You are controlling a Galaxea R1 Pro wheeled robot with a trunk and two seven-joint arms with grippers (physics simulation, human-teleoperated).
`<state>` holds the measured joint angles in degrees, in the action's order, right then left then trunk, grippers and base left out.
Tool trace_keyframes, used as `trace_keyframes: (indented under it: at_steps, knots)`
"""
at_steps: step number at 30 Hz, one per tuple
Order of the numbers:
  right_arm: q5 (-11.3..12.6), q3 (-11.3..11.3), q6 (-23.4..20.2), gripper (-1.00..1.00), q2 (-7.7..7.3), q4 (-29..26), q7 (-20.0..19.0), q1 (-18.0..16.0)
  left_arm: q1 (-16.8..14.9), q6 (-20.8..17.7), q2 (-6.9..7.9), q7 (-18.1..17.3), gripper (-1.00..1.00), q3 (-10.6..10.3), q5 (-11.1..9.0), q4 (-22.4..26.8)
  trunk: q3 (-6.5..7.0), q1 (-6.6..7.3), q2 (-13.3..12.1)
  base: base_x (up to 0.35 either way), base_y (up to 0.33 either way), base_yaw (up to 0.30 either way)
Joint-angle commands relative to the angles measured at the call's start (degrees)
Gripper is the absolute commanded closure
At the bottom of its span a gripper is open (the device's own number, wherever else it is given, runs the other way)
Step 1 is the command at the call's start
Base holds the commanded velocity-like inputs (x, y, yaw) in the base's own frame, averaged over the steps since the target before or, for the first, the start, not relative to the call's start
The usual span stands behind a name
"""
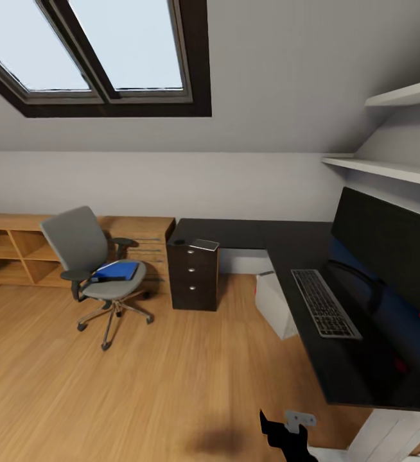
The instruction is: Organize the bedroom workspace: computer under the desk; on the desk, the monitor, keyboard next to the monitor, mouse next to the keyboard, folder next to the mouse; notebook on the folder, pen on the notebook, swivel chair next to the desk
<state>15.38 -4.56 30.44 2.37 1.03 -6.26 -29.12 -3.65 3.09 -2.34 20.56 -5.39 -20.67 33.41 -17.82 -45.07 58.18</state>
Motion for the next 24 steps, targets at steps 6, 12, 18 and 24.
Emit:
trace_keyframes:
  at_steps: [6,12,18,24]
  knots:
    - [0.6,-0.4,0.2,-1.00,0.00,0.1,-0.2,-0.1,0.0,0.3,0.06,0.4,-1.00,-0.4,-0.6,0.0,0.48,-0.04,0.0,0.326,0.000,0.000]
    - [0.6,-0.4,0.2,-1.00,0.00,0.1,-0.2,-0.1,0.0,0.3,0.06,0.4,-1.00,-0.4,-0.6,0.0,1.02,-0.04,0.0,0.327,0.000,0.006]
    - [0.6,-0.4,0.2,-1.00,0.00,0.1,-0.2,-0.1,0.0,0.3,0.06,0.4,-1.00,-0.4,-0.6,0.0,2.63,1.28,-2.4,0.328,0.000,0.050]
    - [0.6,-0.4,0.2,-1.00,0.00,0.1,-0.2,-0.1,0.0,0.3,0.05,0.4,-1.00,-0.4,-0.6,0.0,3.98,2.60,-4.8,0.328,0.000,0.041]
